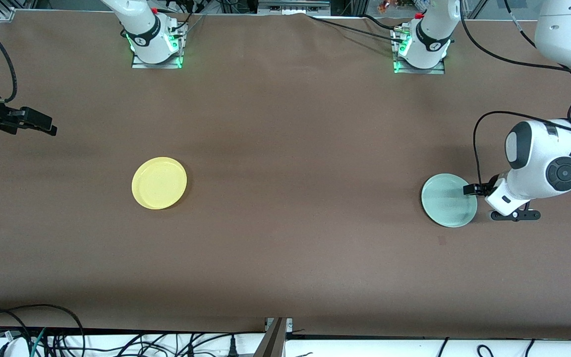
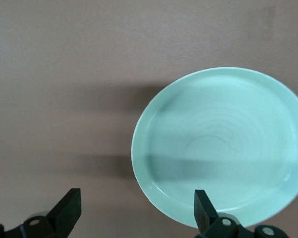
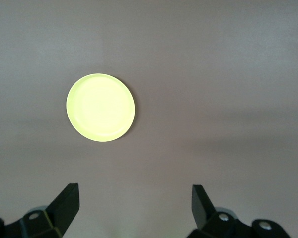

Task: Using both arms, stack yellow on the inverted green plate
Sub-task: 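Move the left gripper down to the rim of the green plate, then close the left gripper on the green plate rim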

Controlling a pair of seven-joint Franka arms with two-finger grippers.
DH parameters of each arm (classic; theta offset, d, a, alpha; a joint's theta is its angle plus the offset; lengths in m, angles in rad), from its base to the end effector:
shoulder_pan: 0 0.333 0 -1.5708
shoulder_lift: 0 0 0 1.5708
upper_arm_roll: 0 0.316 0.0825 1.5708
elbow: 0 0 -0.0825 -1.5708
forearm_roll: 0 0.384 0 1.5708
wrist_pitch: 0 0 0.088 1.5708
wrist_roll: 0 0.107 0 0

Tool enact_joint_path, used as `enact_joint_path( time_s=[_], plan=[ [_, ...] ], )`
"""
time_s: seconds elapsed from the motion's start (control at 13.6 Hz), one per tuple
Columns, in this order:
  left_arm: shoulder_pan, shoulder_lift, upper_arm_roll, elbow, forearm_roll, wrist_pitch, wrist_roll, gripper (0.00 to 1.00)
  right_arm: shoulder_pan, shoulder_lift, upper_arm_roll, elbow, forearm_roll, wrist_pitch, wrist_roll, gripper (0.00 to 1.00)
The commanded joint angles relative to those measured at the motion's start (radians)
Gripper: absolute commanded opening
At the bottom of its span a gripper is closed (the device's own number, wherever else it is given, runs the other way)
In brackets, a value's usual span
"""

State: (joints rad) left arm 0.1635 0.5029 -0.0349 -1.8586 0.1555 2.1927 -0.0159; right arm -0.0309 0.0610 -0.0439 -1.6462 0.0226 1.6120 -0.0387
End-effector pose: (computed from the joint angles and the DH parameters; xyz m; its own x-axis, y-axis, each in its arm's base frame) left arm 0.6164 0.0863 0.2353 0.9840 0.0535 -0.1697 0.0377 -0.9948 -0.0950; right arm 0.5693 -0.0397 0.5581 0.9949 -0.0369 -0.0942 -0.0392 -0.9990 -0.0234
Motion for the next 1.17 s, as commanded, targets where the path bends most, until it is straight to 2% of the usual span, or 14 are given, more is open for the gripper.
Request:
enact_joint_path(
  time_s=[0.0, 0.15, 0.37, 0.81, 0.95, 1.1],
  plan=[
    [0.021, 0.026, -0.007, 0.013, 0.027, 0.019, -0.009, 1.00, -0.003, 0.002, 0.001, 0.011, 0.011, -0.001, -0.003, 1.00],
    [0.027, 0.039, -0.007, 0.015, 0.027, 0.021, -0.009, 1.00, -0.003, 0.003, 0.001, 0.011, 0.011, 0.000, -0.003, 1.00],
    [0.044, 0.060, -0.008, 0.010, 0.026, 0.053, -0.007, 0.89, -0.003, -0.004, -0.001, 0.008, 0.011, -0.014, -0.004, 1.00],
    [0.062, 0.091, -0.008, 0.007, 0.026, 0.111, 0.002, 0.82, 0.000, 0.005, 0.001, 0.013, 0.010, 0.020, 0.002, 1.00],
    [0.062, 0.094, -0.008, 0.007, 0.026, 0.111, 0.002, 0.72, 0.000, 0.005, 0.001, 0.011, 0.010, 0.023, 0.002, 1.00],
    [0.062, 0.094, -0.008, 0.006, 0.026, 0.111, 0.002, 0.56, 0.000, 0.003, 0.001, 0.011, 0.010, 0.022, 0.002, 1.00]
  ],
)
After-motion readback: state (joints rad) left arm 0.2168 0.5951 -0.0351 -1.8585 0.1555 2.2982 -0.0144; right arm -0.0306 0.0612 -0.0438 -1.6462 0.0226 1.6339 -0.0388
